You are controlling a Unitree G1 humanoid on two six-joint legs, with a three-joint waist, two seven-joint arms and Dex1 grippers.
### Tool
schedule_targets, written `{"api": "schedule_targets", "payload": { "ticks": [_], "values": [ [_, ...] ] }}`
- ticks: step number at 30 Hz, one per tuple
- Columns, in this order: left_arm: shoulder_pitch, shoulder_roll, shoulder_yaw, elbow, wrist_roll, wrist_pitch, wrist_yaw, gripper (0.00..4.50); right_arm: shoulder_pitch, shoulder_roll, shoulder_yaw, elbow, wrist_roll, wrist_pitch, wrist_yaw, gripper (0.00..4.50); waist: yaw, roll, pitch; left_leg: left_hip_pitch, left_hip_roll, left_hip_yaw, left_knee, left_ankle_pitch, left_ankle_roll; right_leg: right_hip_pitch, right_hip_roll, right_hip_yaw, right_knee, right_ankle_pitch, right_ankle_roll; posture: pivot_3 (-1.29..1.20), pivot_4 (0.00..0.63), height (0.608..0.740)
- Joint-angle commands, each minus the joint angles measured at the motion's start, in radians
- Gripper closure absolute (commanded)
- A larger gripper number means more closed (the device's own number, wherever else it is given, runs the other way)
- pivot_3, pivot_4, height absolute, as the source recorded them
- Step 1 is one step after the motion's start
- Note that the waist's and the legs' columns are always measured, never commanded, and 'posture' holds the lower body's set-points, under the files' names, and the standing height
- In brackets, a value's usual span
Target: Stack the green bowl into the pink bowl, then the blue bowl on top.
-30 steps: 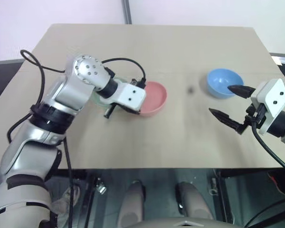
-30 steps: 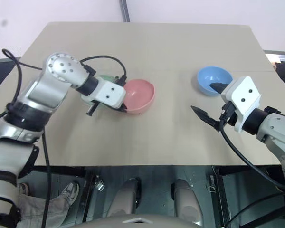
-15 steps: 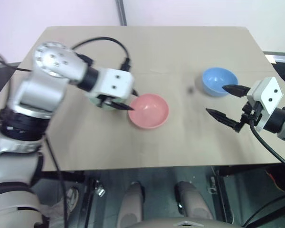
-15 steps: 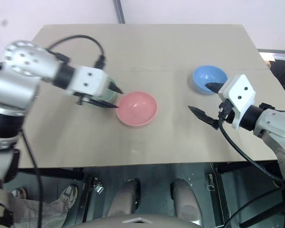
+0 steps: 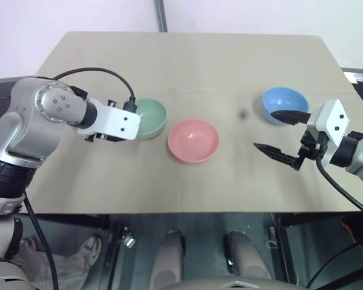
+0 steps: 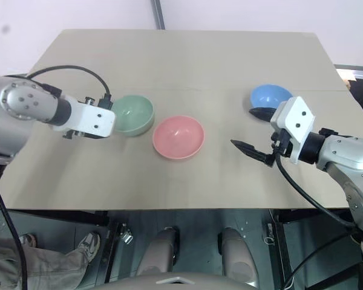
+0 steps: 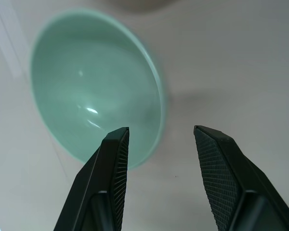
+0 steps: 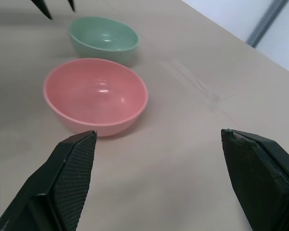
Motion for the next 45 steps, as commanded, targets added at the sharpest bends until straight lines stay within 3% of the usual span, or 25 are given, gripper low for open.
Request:
{"api": "schedule_targets", "payload": {
  "ticks": [1,4,5,7,10,14,23,26,30,31,32,36,37,40,45],
  "values": [
    [0.012,-0.020,0.006,0.016,0.056,-0.004,0.050,2.24,-0.017,-0.002,-0.002,-0.041,0.011,-0.021,0.009,0.00,0.000,0.000,0.000,0.000,0.000,0.000,0.000,0.000,0.000,0.000,0.000,0.000,0.000,0.000,0.000,0.00,0.150,0.740],
    [0.036,-0.050,0.000,0.014,0.072,0.012,0.068,2.24,-0.021,-0.007,-0.002,-0.040,0.014,-0.018,0.016,0.00,-0.001,0.000,0.000,0.000,0.000,0.000,0.000,0.000,0.000,-0.001,0.000,0.000,0.000,0.000,0.000,0.00,0.150,0.740],
    [0.043,-0.059,-0.001,0.014,0.078,0.011,0.075,2.47,-0.023,-0.010,-0.005,-0.037,0.014,-0.017,0.020,0.00,-0.001,0.000,0.000,0.000,0.000,0.000,0.000,0.000,0.000,-0.001,0.000,0.000,0.000,0.000,0.000,0.00,0.150,0.740],
    [0.062,-0.068,0.001,0.005,0.075,0.011,0.069,3.01,-0.027,-0.017,-0.010,-0.033,0.014,-0.016,0.028,0.00,-0.001,0.000,0.000,-0.001,0.000,0.000,0.000,0.000,0.000,-0.002,0.000,0.000,0.001,0.000,0.000,0.00,0.150,0.740],
    [0.087,-0.081,0.005,-0.013,0.076,0.015,0.069,4.47,-0.032,-0.025,-0.016,-0.027,0.016,-0.013,0.036,0.00,-0.001,0.000,0.000,-0.002,0.000,0.000,0.000,0.000,0.000,-0.002,0.000,0.000,0.001,0.000,0.000,0.00,0.150,0.740],
    [0.089,-0.079,0.026,-0.024,0.063,0.002,0.074,4.47,-0.037,-0.032,-0.013,-0.015,0.004,-0.021,0.044,0.00,-0.001,0.000,0.000,-0.002,0.000,0.000,0.000,0.000,0.000,-0.002,0.000,0.000,0.001,0.000,0.000,0.00,0.150,0.740],
    [-0.002,-0.012,0.197,-0.214,-0.305,0.002,-0.132,4.47,-0.008,-0.050,-0.040,-0.022,0.011,-0.014,0.059,0.00,0.002,0.000,0.000,-0.003,0.000,0.000,0.000,0.000,0.000,-0.003,0.000,0.000,0.001,0.000,0.000,0.00,0.150,0.740],
    [-0.043,-0.045,0.172,-0.262,-0.365,0.007,-0.159,4.47,0.004,-0.051,-0.047,-0.027,0.003,-0.016,0.051,0.00,0.002,0.000,0.000,-0.003,0.000,0.001,0.001,0.000,0.000,-0.003,0.000,0.000,0.001,0.000,0.000,0.00,0.150,0.740],
    [-0.066,-0.090,0.108,-0.235,-0.339,-0.061,-0.164,4.47,0.019,-0.052,-0.066,-0.047,0.012,-0.002,0.036,0.00,0.000,0.000,0.000,-0.002,0.000,0.001,0.001,0.000,0.000,-0.003,0.000,0.000,0.001,0.000,0.000,0.00,0.150,0.740],
    [-0.068,-0.101,0.093,-0.220,-0.328,-0.086,-0.165,3.84,0.025,-0.053,-0.070,-0.052,0.014,0.001,0.032,0.00,-0.001,0.000,0.000,-0.002,0.000,0.001,0.001,0.000,0.000,-0.003,0.000,0.000,0.001,0.000,0.000,0.00,0.150,0.740],
    [-0.070,-0.110,0.078,-0.205,-0.319,-0.108,-0.168,3.63,0.030,-0.055,-0.075,-0.058,0.015,0.004,0.029,0.00,-0.001,0.000,0.000,-0.002,0.000,0.001,0.001,0.000,0.000,-0.003,0.000,0.001,0.001,0.000,0.000,0.00,0.150,0.740],
    [-0.097,-0.160,0.029,-0.138,-0.267,-0.191,-0.148,1.76,0.055,-0.059,-0.101,-0.081,0.019,0.018,0.013,0.00,0.000,0.000,0.000,-0.002,0.000,0.001,0.001,0.000,0.000,-0.003,0.000,0.001,0.001,0.000,0.000,0.00,0.150,0.740],
    [-0.107,-0.171,0.028,-0.128,-0.265,-0.207,-0.143,1.57,0.062,-0.059,-0.108,-0.085,0.022,0.023,0.009,0.00,0.000,0.000,0.000,-0.002,0.000,0.001,0.001,0.000,0.000,-0.003,0.000,0.001,0.001,0.000,0.000,0.00,0.150,0.740],
    [-0.120,-0.181,0.054,-0.119,-0.296,-0.193,-0.150,1.57,0.075,-0.061,-0.116,-0.088,0.021,0.027,0.003,0.00,0.001,0.000,0.000,-0.003,0.000,0.001,0.001,0.000,0.000,-0.003,0.000,0.001,0.001,0.000,0.000,0.00,0.150,0.740],
    [-0.123,-0.194,0.174,-0.147,-0.434,0.000,-0.099,1.57,0.003,-0.087,0.000,0.064,-0.123,-0.021,-0.012,0.00,-0.007,0.000,0.000,-0.003,0.000,0.001,0.001,0.000,0.000,-0.003,0.000,0.001,0.001,0.000,0.000,0.00,0.150,0.740]
  ]
}}
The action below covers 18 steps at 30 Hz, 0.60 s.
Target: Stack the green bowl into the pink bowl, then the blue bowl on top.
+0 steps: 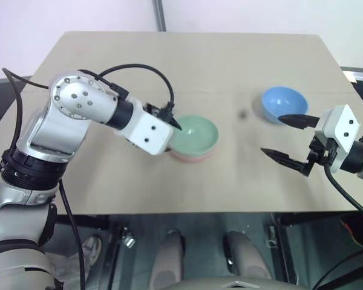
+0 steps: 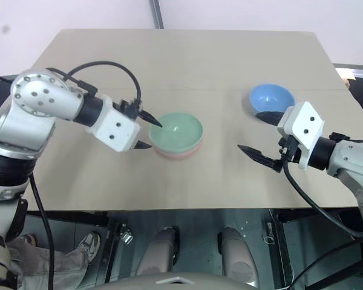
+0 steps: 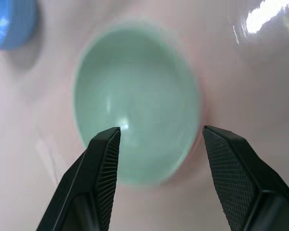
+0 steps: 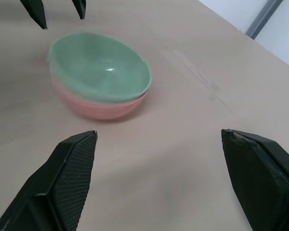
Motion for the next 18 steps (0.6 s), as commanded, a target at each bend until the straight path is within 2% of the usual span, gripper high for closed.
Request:
{"api": "schedule_targets", "payload": {
  "ticks": [1,3,6,8,12,16,18],
  "values": [
    [-0.016,0.009,0.118,-0.031,-0.080,0.082,0.065,1.57,-0.076,-0.035,0.084,0.125,-0.126,-0.056,-0.010,0.00,-0.004,0.000,0.000,0.001,0.000,0.001,0.000,0.000,0.000,0.000,0.000,0.001,0.000,0.000,0.000,0.00,0.150,0.740],
    [0.045,0.022,0.172,-0.045,-0.055,0.005,0.123,1.57,-0.150,-0.040,0.166,0.236,-0.205,-0.112,0.008,0.00,-0.009,0.000,0.000,0.001,0.000,0.001,0.000,0.000,0.000,0.000,0.000,0.001,0.000,0.000,0.000,0.00,0.150,0.740],
    [0.097,0.080,0.180,-0.083,-0.088,-0.029,0.057,1.57,-0.348,-0.016,0.366,0.509,-0.395,-0.267,0.084,0.00,-0.023,0.001,0.000,0.002,0.001,0.002,0.000,0.000,0.000,0.000,0.000,0.001,0.000,0.000,0.000,0.00,0.150,0.740],
    [0.110,0.108,0.167,-0.099,-0.085,-0.046,0.036,1.57,-0.460,0.022,0.455,0.666,-0.479,-0.324,0.108,0.00,-0.029,0.000,0.001,0.002,0.000,0.004,0.000,0.000,0.000,0.000,0.000,0.003,0.000,0.000,0.000,0.00,0.150,0.740],
    [0.139,0.102,0.169,-0.134,-0.079,-0.032,0.083,1.57,-0.619,0.108,0.540,0.924,-0.582,-0.406,0.140,0.00,-0.023,0.000,0.001,0.002,0.000,0.003,-0.002,0.000,0.000,-0.001,0.000,0.003,0.000,0.000,0.000,0.00,0.150,0.740],
    [0.197,0.083,0.208,-0.194,-0.120,0.039,0.151,1.57,-0.692,0.148,0.567,1.078,-0.630,-0.447,0.187,0.00,-0.018,0.001,0.001,-0.002,-0.001,0.003,-0.002,0.000,0.000,-0.003,-0.001,0.002,-0.001,0.000,0.000,0.00,0.150,0.740],
    [0.214,0.040,0.237,-0.216,-0.167,0.057,0.205,1.57,-0.711,0.160,0.567,1.120,-0.645,-0.452,0.201,0.00,-0.017,0.001,0.001,-0.002,-0.001,0.003,-0.002,0.000,0.000,-0.003,-0.002,0.002,-0.001,0.000,0.000,0.00,0.150,0.740]
  ]
}}
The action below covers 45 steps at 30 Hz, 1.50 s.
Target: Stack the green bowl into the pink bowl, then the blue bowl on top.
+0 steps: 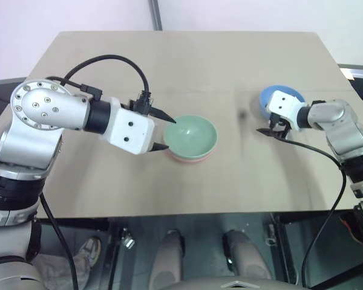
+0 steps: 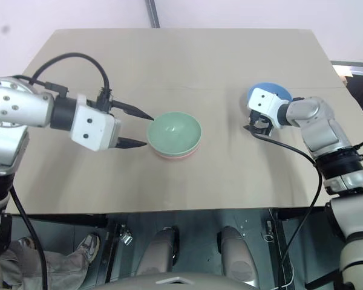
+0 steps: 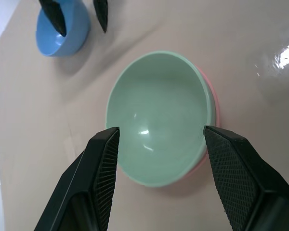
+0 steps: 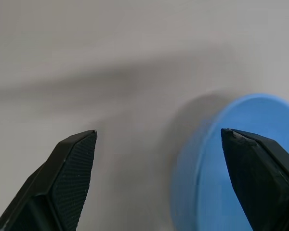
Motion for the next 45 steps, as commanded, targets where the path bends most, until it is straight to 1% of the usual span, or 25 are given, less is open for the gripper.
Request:
{"api": "schedule_targets", "payload": {
  "ticks": [1,3,5,6,8,9,10,11,16,20,24,25,27,29,31,32,33,34,35,39,40,42,45],
  "values": [
    [0.020,-0.049,0.092,-0.068,-0.083,0.049,0.097,1.57,-0.047,0.004,-0.012,0.052,-0.031,-0.029,0.032,0.00,0.000,0.000,0.000,0.000,0.000,0.000,0.000,0.000,0.000,0.000,0.000,0.000,0.000,0.000,0.000,0.00,0.150,0.740],
    [0.026,-0.112,0.128,-0.070,-0.132,0.126,0.187,1.57,-0.055,0.012,-0.016,0.063,-0.040,-0.033,0.042,0.00,-0.003,0.000,0.000,0.001,0.000,0.000,0.000,0.000,0.000,0.000,0.000,0.000,0.001,0.000,0.000,0.00,0.150,0.740],
    [0.056,-0.136,0.175,-0.069,-0.186,0.212,0.235,1.57,-0.052,0.015,-0.024,0.058,-0.044,-0.026,0.054,0.00,-0.005,0.000,0.000,0.002,0.000,-0.001,0.001,0.000,0.000,0.000,0.001,0.000,0.002,0.000,0.000,0.00,0.150,0.740],
    [0.077,-0.134,0.203,-0.072,-0.253,0.271,0.227,1.57,-0.049,0.016,-0.028,0.053,-0.043,-0.022,0.060,0.00,-0.008,0.000,0.000,0.002,0.000,-0.001,0.001,0.000,0.000,0.000,0.001,0.000,0.003,0.000,0.000,0.00,0.150,0.740],
    [0.121,-0.109,0.234,-0.077,-0.346,0.367,0.196,1.05,-0.042,0.012,-0.034,0.045,-0.044,-0.015,0.069,0.00,-0.013,0.000,0.000,0.003,0.001,-0.001,0.001,0.000,0.000,0.000,0.001,0.000,0.004,0.000,0.000,0.00,0.150,0.740],
    [0.131,-0.103,0.248,-0.077,-0.389,0.429,0.206,0.86,-0.039,0.010,-0.036,0.042,-0.045,-0.012,0.073,0.00,-0.015,0.000,0.000,0.003,0.001,-0.001,0.000,0.000,0.000,0.000,0.001,0.000,0.004,0.000,0.000,0.00,0.150,0.740],
    [0.140,-0.100,0.261,-0.075,-0.418,0.465,0.219,0.39,-0.036,0.009,-0.040,0.041,-0.046,-0.010,0.075,0.00,-0.014,0.000,0.000,0.002,0.001,-0.001,0.000,0.000,0.000,0.000,0.001,0.000,0.004,0.000,0.000,0.00,0.150,0.740],
    [0.150,-0.097,0.274,-0.075,-0.446,0.493,0.223,0.07,-0.033,0.008,-0.043,0.039,-0.047,-0.006,0.075,0.00,-0.013,0.000,0.000,0.002,0.001,-0.001,0.001,0.000,0.000,0.000,0.001,0.000,0.003,0.000,0.000,0.00,0.150,0.740],
    [0.187,-0.086,0.363,-0.068,-0.610,0.641,0.238,0.07,-0.031,0.009,-0.052,0.055,-0.054,-0.003,0.073,0.00,-0.006,0.000,0.000,0.002,0.000,-0.001,0.001,0.000,0.000,0.001,0.001,-0.001,0.003,0.000,0.000,0.00,0.150,0.740],
    [0.214,-0.072,0.406,-0.059,-0.670,0.688,0.244,0.07,-0.039,0.013,-0.054,0.063,-0.059,0.000,0.075,0.00,-0.006,0.000,0.000,0.002,0.000,-0.001,0.001,0.000,0.000,0.001,0.001,-0.001,0.003,0.000,0.000,0.00,0.150,0.740],
    [0.244,-0.066,0.434,-0.053,-0.696,0.705,0.258,0.07,-0.043,0.018,-0.055,0.068,-0.056,0.018,0.086,0.00,-0.006,0.000,0.000,0.002,0.000,-0.001,0.001,0.000,0.000,0.001,0.001,0.000,0.003,0.000,0.000,0.00,0.150,0.740],
    [0.253,-0.063,0.437,-0.054,-0.696,0.704,0.258,0.00,-0.045,0.022,-0.059,0.071,-0.051,0.029,0.087,0.26,-0.006,0.000,0.000,0.002,0.000,-0.001,0.001,0.000,0.000,0.001,0.001,-0.001,0.003,0.000,0.000,0.00,0.150,0.740],
    [0.266,-0.060,0.440,-0.059,-0.700,0.702,0.260,0.00,-0.054,0.029,-0.062,0.086,-0.051,0.041,0.083,0.83,-0.006,0.000,0.000,0.002,0.000,-0.001,0.001,0.000,0.000,0.001,0.001,-0.001,0.003,0.000,0.000,0.00,0.150,0.740],
    [0.274,-0.061,0.442,-0.062,-0.704,0.701,0.267,0.00,-0.065,0.033,-0.062,0.100,-0.059,0.029,0.070,1.84,-0.006,0.000,0.000,0.002,0.000,-0.001,0.000,0.000,0.000,0.001,0.001,-0.001,0.003,0.000,0.000,0.00,0.150,0.740],
    [0.283,-0.060,0.444,-0.059,-0.699,0.692,0.270,0.00,-0.073,0.031,-0.060,0.105,-0.067,0.017,0.067,2.65,-0.006,0.000,0.000,0.002,0.000,-0.001,0.000,0.000,0.000,0.000,0.001,0.000,0.003,0.000,0.000,0.00,0.150,0.740],
    [0.286,-0.060,0.446,-0.056,-0.698,0.689,0.273,0.00,-0.074,0.029,-0.061,0.105,-0.070,0.012,0.064,3.22,-0.006,0.000,0.000,0.002,0.000,-0.001,0.000,0.000,0.000,0.001,0.001,0.000,0.003,0.000,0.000,0.00,0.150,0.740],
    [0.288,-0.060,0.447,-0.054,-0.695,0.685,0.274,0.00,-0.075,0.029,-0.064,0.104,-0.070,0.008,0.059,3.67,-0.006,0.000,0.000,0.002,0.000,-0.001,0.000,0.000,0.000,0.000,0.001,0.000,0.003,0.000,0.000,0.00,0.150,0.740],
    [0.293,-0.060,0.447,-0.054,-0.692,0.681,0.274,0.00,-0.076,0.030,-0.070,0.098,-0.069,0.004,0.050,4.11,-0.005,0.000,0.000,0.002,0.000,-0.001,0.000,0.000,0.000,0.000,0.001,0.000,0.003,0.000,0.000,0.00,0.150,0.740],
    [0.300,-0.060,0.448,-0.055,-0.688,0.677,0.273,0.00,-0.074,0.025,-0.079,0.070,-0.064,0.009,0.046,4.41,-0.005,0.000,0.000,0.002,0.000,-0.001,0.000,0.000,0.000,0.000,0.001,0.000,0.003,0.000,0.000,0.00,0.150,0.740],
    [0.339,-0.057,0.466,-0.033,-0.673,0.660,0.272,0.00,-0.033,0.019,-0.160,-0.155,0.034,0.099,0.084,4.41,-0.006,0.001,0.000,0.002,0.001,-0.001,0.000,0.000,0.000,0.000,0.001,0.000,0.003,0.000,0.000,0.00,0.150,0.740],
    [0.355,-0.054,0.470,-0.024,-0.662,0.650,0.267,0.00,-0.012,0.016,-0.175,-0.230,0.067,0.103,0.107,4.41,-0.006,0.001,0.000,0.002,0.001,-0.001,-0.001,0.000,0.000,0.000,0.001,0.000,0.002,0.000,0.000,0.00,0.150,0.740],
    [0.385,-0.048,0.476,-0.010,-0.645,0.635,0.259,0.00,0.035,0.016,-0.198,-0.402,0.140,0.170,0.148,4.41,-0.005,0.001,0.000,0.002,0.001,-0.001,-0.002,0.000,0.000,0.000,0.001,-0.001,0.002,0.000,0.000,0.00,0.150,0.740],
    [0.424,-0.045,0.478,0.016,-0.613,0.600,0.247,0.00,0.098,0.057,-0.208,-0.623,0.228,0.273,0.136,4.41,-0.003,0.001,0.000,0.002,0.001,-0.001,-0.002,0.000,0.000,0.000,0.001,-0.001,0.002,0.000,0.000,0.00,0.150,0.740]
  ]
}}
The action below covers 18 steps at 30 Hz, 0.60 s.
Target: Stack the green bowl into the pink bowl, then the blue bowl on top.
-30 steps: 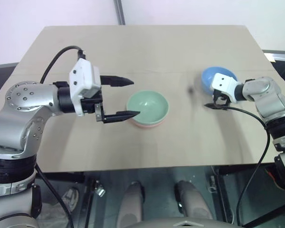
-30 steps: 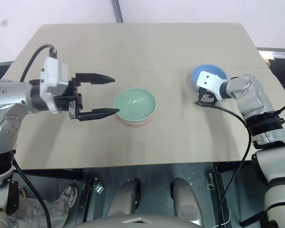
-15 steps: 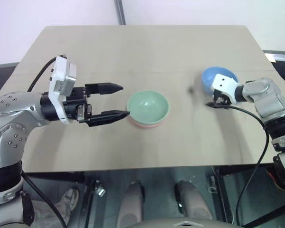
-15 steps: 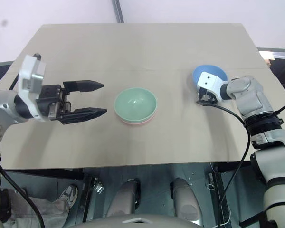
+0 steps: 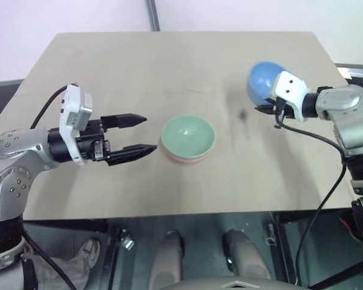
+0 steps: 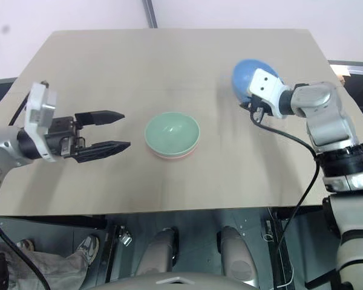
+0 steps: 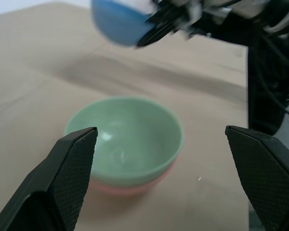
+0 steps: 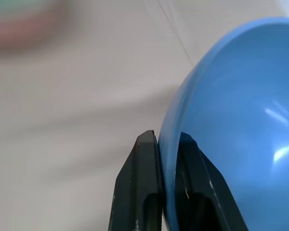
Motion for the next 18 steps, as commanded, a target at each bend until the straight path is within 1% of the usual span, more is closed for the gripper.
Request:
{"api": "schedule_targets", "payload": {
  "ticks": [1,3,5,7,9,11,15,18],
  "values": [
    [0.035,0.021,0.039,0.014,0.043,-0.065,-0.023,0.00,0.047,0.045,-0.023,-0.241,0.093,0.114,-0.029,4.41,0.000,0.000,0.000,0.000,0.000,0.000,0.000,0.000,0.000,0.000,0.000,0.000,0.000,0.000,0.000,0.00,0.150,0.740],
    [0.054,0.018,0.036,0.019,0.065,-0.093,-0.024,0.00,0.078,0.081,-0.003,-0.330,0.106,0.172,-0.073,4.41,0.000,0.000,0.000,0.001,0.000,0.000,0.000,0.000,0.000,0.000,0.000,0.000,0.001,0.000,0.000,0.00,0.150,0.740],
    [0.057,0.014,0.035,0.026,0.067,-0.099,-0.022,0.00,0.095,0.115,0.023,-0.369,0.105,0.196,-0.104,4.41,0.001,0.000,0.000,0.000,0.000,0.000,0.000,0.000,0.000,0.000,0.000,0.000,0.001,0.000,0.000,0.00,0.150,0.740],
    [0.059,0.012,0.035,0.037,0.071,-0.103,-0.020,0.00,0.084,0.168,0.049,-0.354,0.091,0.191,-0.151,4.41,0.004,-0.001,0.000,0.000,0.000,0.000,0.001,0.000,0.000,0.000,0.000,0.000,0.001,0.000,0.000,0.00,0.150,0.740],
    [0.068,0.011,0.030,0.041,0.096,-0.132,-0.021,0.00,0.060,0.250,0.049,-0.316,0.088,0.201,-0.229,4.41,0.003,-0.001,0.000,0.000,0.000,0.000,0.001,0.000,0.000,0.000,0.000,0.000,0.001,0.000,0.000,0.00,0.150,0.740],
    [0.074,0.009,0.022,0.031,0.108,-0.150,-0.018,0.00,0.048,0.292,0.049,-0.298,0.083,0.221,-0.270,4.41,0.001,-0.001,0.000,0.001,0.000,0.000,0.001,0.000,0.000,0.000,0.001,0.000,0.001,0.000,0.000,0.00,0.150,0.740],
    [0.076,0.001,0.032,0.040,0.100,-0.153,-0.013,0.00,0.079,0.288,0.098,-0.385,0.141,0.221,-0.199,4.41,0.007,-0.001,0.000,-0.001,0.000,0.000,0.000,0.000,0.000,0.000,0.000,0.000,0.000,0.000,0.000,0.00,0.150,0.740],
    [0.071,-0.006,0.019,0.051,0.110,-0.168,-0.010,0.00,0.087,0.262,0.120,-0.411,0.152,0.219,-0.169,4.41,0.006,-0.001,0.000,0.000,0.000,0.000,-0.002,0.000,0.000,-0.001,0.000,0.000,-0.001,0.000,0.000,0.00,0.150,0.740]
  ]
}}
